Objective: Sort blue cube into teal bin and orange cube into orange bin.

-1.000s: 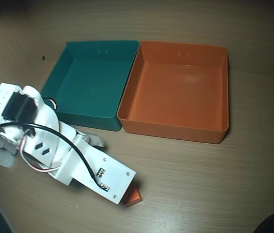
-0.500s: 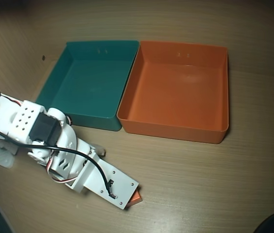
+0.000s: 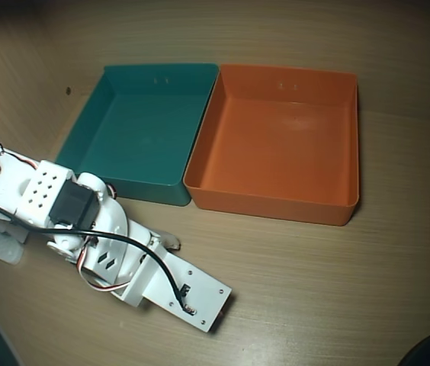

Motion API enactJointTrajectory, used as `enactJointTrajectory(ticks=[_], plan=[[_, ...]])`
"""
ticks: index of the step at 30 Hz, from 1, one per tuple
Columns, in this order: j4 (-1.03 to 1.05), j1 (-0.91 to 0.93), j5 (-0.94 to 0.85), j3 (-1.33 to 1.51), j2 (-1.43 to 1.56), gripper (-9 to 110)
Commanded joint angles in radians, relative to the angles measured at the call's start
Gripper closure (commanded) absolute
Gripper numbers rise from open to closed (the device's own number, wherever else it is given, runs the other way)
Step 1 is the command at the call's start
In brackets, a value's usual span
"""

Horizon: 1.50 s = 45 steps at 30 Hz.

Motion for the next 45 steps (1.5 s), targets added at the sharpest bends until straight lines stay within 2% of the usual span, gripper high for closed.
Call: enactJointTrajectory(ticks=[1,21,24,31,37,45], plan=[[-0.003,0.003,-0.003,-0.044,0.02,72],[-0.003,0.0,-0.003,-0.048,-0.026,73],[-0.003,0.0,0.0,-0.046,-0.023,81],[-0.003,0.0,0.012,-0.048,-0.023,109],[-0.003,0.002,0.012,-0.063,0.028,106],[-0.018,0.0,-0.006,-0.063,0.38,107]])
